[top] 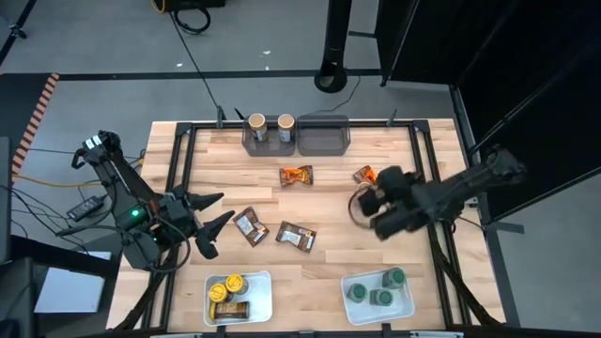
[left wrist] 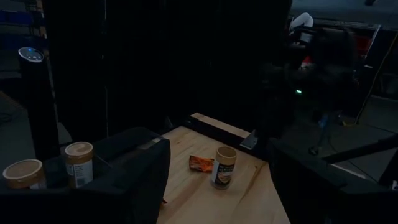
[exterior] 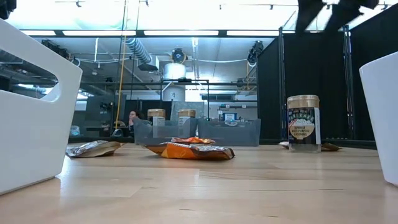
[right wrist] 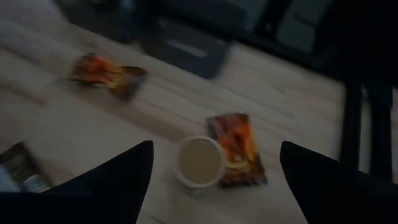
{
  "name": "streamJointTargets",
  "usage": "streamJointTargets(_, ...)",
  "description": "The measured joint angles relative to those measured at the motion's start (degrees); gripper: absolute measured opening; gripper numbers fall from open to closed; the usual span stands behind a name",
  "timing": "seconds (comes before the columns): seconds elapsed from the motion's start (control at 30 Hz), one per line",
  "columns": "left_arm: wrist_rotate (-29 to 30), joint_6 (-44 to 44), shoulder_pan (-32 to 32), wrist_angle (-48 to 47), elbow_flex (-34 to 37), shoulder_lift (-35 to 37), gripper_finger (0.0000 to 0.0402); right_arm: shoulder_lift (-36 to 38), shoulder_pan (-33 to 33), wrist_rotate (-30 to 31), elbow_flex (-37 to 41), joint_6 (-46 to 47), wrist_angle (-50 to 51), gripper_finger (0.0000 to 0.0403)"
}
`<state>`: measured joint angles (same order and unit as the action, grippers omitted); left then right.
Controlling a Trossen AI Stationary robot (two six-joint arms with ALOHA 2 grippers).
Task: Sort spices by type
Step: Put the golden seasoning into the left black bin
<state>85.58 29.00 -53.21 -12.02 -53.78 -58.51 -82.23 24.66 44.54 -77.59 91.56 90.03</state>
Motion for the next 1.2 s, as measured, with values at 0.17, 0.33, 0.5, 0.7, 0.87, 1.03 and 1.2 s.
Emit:
streamJointTargets(0.17,-0.02,0.26,0.0,0.07,0.0,0.01,0.0269,6.12,-6.73,-5.84,6.58,-1.11,-3.46,0.0356)
streamJointTargets(0.33,-0.04,1.48,0.0,0.03,0.0,0.01,0.0269,8.73,-12.72,-11.52,11.88,-8.94,-15.73,0.0355)
streamJointTargets(0.5,-0.13,1.5,0.0,0.03,0.0,0.01,0.0269,8.45,-17.56,-13.14,14.15,-13.48,-21.11,0.0355)
streamJointTargets(0.7,-0.08,1.5,0.0,0.03,0.0,0.01,0.0269,8.3,-22.55,-15.16,14.22,-17.42,-22.7,0.0355)
streamJointTargets(0.87,0.04,1.52,0.0,0.01,0.0,0.01,0.0269,8.3,-25.79,-18.64,14.22,-20.77,-24.51,0.0357)
streamJointTargets(1.03,0.06,1.53,0.0,0.01,0.0,0.01,0.0269,8.3,-26.73,-23.21,14.22,-21.12,-24.46,0.0357)
streamJointTargets(1.2,0.07,1.53,0.0,-0.17,0.0,0.01,0.0269,8.3,-26.73,-23.67,14.24,-21.21,-25.39,0.0361)
